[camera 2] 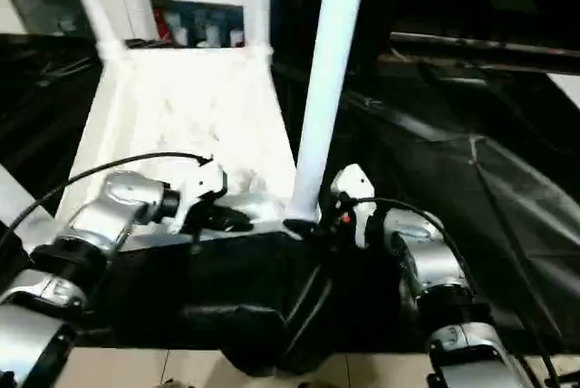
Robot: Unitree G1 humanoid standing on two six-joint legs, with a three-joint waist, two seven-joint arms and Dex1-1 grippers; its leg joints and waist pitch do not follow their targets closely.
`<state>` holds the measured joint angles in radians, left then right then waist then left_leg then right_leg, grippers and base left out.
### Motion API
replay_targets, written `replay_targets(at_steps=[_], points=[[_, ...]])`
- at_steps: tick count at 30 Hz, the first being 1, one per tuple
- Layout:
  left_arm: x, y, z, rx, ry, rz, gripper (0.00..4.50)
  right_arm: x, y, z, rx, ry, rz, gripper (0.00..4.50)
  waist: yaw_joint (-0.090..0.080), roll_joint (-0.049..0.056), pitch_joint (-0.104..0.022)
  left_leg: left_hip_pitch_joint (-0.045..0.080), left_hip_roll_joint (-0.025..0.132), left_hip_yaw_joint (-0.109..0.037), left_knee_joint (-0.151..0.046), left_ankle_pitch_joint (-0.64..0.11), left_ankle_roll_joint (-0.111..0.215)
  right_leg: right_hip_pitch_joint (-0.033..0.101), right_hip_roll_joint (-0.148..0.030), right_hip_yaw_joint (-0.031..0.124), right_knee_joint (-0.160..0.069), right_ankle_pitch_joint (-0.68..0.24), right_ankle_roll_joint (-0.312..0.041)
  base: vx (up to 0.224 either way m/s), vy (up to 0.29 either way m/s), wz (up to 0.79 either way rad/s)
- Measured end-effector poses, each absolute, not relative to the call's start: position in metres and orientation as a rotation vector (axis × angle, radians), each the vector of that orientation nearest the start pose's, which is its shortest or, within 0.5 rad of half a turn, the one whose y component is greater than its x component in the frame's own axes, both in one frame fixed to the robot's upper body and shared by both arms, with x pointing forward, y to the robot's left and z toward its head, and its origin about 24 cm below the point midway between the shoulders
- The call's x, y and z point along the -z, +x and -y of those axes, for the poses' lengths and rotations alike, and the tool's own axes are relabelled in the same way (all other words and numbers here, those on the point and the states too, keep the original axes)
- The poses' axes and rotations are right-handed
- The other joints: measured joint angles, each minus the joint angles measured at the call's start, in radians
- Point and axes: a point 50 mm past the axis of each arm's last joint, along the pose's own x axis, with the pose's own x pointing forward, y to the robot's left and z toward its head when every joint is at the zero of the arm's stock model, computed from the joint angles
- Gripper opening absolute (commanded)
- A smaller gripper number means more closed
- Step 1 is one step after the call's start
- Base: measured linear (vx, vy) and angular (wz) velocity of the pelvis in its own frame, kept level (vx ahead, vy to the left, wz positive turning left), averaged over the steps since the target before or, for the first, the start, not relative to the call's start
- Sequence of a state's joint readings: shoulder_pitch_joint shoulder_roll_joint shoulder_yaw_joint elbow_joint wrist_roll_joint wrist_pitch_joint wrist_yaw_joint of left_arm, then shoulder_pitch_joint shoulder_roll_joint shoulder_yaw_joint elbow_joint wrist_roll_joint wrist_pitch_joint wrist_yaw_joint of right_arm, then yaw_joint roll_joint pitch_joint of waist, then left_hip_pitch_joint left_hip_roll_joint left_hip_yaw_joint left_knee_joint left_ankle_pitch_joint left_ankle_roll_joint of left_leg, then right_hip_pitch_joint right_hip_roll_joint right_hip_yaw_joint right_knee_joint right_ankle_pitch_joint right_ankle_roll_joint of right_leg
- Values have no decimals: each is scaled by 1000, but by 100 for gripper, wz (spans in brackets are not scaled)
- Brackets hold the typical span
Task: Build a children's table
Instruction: Rotate leg to tighten
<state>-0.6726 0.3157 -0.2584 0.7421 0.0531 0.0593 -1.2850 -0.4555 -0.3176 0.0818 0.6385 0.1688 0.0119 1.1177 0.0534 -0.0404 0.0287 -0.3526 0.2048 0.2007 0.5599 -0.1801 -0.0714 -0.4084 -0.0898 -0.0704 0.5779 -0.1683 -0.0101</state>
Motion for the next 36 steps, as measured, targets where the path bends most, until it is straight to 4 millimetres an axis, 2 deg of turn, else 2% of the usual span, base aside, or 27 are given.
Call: replay_targets(at_steps=[8, 15, 22, 24, 27, 31, 33, 36], points=[[-50, 322, -128, 1419, 362, -488, 0, -30, 302, 158, -1143, -30, -302, 291, 8, 0, 0, 0, 0, 1, 4, -1, -2, 1, -1, 1, 1, 0, 0, 0, 0, 0], [-49, 322, -127, 1407, 377, -471, 0, -28, 301, 155, -1123, -17, -298, 265, 9, -1, 0, 1, 0, 1, 4, -1, -2, 1, -1, 1, 2, 0, 0, 0, 0, 0], [-42, 335, -105, 1177, 382, -428, 0, -17, 321, 143, -697, 55, -271, 262, -11, -2, -1, 5, -1, 0, 6, -1, -3, 5, -1, 2, 0, -1, 2, 0, 0, 0], [-42, 340, -90, 1104, 382, -420, 0, -15, 329, 135, -523, 95, -267, 262, -20, -2, -1, 4, -2, 0, 7, -1, -3, 5, -1, 2, -1, -1, 2, 0, 0, 0], [-38, 340, -65, 1032, 375, -419, 0, -15, 339, 127, -317, 137, -276, 262, -23, -2, -2, 4, -4, -1, 8, -1, -3, 6, -2, 4, -2, -1, 3, 0, 0, 0], [-38, 340, -57, 1004, 381, -414, 0, -14, 341, 121, -237, 115, -258, 262, -21, 0, -4, 3, -4, -1, 7, -1, -3, 6, -2, 3, -2, -1, 3, 0, 0, 0], [-38, 340, -55, 1005, 380, -411, 0, -14, 341, 121, -233, 111, -250, 318, -21, 1, -4, 3, -4, -1, 7, -1, -3, 6, -2, 4, -1, -1, 3, 0, 0, 0], [-38, 340, -55, 1006, 381, -408, 0, -14, 340, 120, -240, 94, -238, 334, -21, 1, -4, 2, -4, -1, 7, -1, -3, 6, -2, 3, -1, -1, 3, 0, 0, 0]])
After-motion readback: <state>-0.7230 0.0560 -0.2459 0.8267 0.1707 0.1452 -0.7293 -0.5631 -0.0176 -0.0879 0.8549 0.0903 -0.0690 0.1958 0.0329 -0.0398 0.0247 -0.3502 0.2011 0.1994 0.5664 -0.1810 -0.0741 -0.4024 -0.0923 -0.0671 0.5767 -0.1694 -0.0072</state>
